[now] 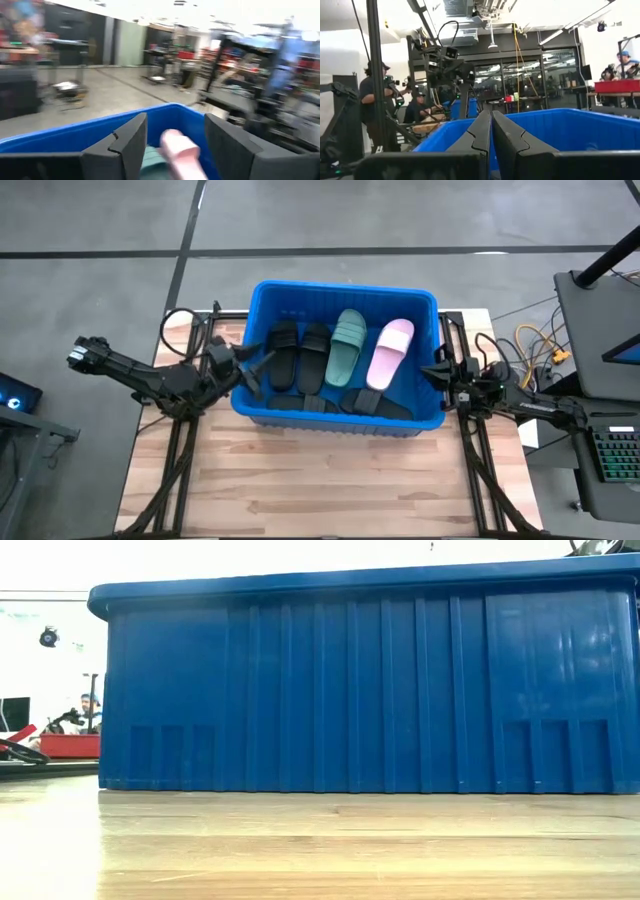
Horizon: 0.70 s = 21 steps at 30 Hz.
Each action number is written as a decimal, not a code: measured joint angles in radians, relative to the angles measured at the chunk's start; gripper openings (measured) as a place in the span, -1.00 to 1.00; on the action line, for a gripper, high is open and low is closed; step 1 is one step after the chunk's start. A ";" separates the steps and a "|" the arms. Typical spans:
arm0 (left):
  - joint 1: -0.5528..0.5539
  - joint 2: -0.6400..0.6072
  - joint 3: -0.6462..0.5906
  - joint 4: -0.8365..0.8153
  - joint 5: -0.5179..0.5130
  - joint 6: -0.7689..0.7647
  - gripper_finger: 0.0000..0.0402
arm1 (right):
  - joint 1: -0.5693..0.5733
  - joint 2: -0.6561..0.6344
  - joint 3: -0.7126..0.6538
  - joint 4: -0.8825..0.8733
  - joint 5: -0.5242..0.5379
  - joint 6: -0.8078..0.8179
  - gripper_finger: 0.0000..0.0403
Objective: Pick and place slides into bin
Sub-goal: Return to Home Position
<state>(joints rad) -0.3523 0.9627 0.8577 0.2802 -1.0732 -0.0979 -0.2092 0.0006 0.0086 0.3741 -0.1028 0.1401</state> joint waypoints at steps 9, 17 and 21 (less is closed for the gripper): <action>0.040 0.000 0.000 -0.001 0.440 -0.002 -0.93 | 0.000 0.001 0.000 -0.001 0.000 0.040 -0.96; 0.228 -0.094 -0.002 -0.198 0.678 0.032 -0.99 | 0.000 0.001 0.002 0.003 -0.001 0.078 -0.96; 0.295 -0.179 -0.051 -0.224 0.739 0.025 -1.00 | 0.000 0.002 0.002 0.001 -0.023 0.080 -0.96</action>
<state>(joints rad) -0.0568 0.7840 0.8071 0.0559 -0.3340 -0.0725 -0.2096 0.0025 0.0105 0.3753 -0.1262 0.2205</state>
